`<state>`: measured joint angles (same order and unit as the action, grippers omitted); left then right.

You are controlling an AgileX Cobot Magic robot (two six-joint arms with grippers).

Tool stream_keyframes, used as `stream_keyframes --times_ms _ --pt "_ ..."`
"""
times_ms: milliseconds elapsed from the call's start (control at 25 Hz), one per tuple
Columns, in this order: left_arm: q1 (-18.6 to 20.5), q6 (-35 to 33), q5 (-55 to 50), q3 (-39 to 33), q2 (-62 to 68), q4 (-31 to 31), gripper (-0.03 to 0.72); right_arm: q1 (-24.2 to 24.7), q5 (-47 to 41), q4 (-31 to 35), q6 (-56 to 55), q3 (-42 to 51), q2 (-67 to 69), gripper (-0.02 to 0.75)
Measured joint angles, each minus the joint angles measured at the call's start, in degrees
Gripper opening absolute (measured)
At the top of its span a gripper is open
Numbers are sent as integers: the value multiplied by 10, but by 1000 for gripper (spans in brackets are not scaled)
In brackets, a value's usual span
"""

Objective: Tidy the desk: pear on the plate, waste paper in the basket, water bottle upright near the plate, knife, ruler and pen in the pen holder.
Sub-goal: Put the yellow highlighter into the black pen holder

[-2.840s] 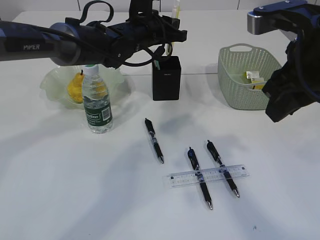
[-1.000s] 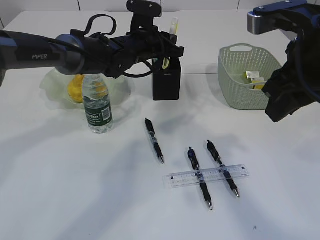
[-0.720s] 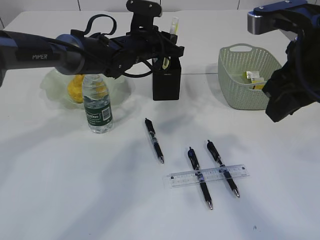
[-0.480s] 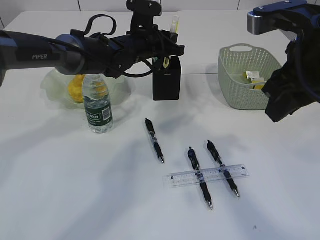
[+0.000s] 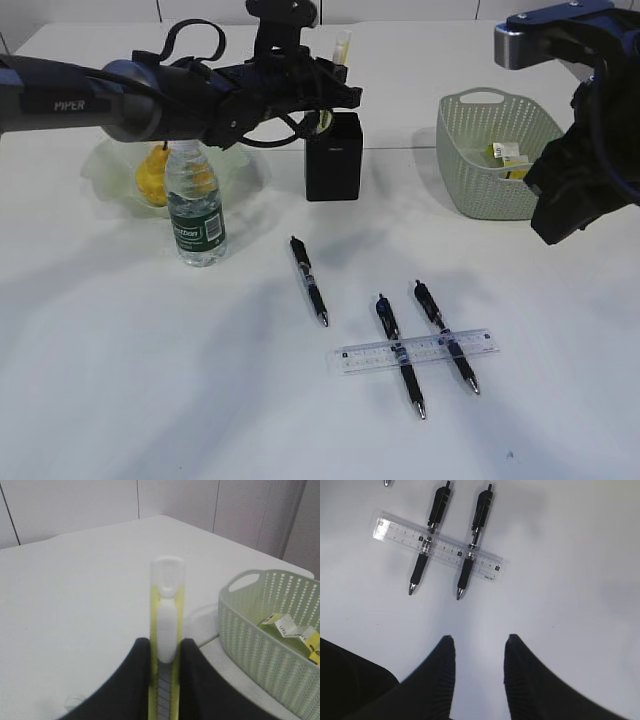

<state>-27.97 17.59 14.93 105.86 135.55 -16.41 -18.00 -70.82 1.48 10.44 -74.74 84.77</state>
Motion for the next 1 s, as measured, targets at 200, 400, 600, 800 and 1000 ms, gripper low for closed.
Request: stream_keyframes --times_ms 200,400,600,800,1000 --pt "16 0 -6 0 -6 0 100 0 0 0 0 0 0 251" --pt "25 3 8 0 -6 0 100 0 0 0 0 0 0 252" --pt "25 10 35 -15 -7 0 101 0 0 0 0 0 0 252" --pt "25 18 81 -49 -7 -1 101 0 0 0 0 0 0 252" --pt "25 19 102 -50 -7 -22 101 0 0 0 0 0 0 252"
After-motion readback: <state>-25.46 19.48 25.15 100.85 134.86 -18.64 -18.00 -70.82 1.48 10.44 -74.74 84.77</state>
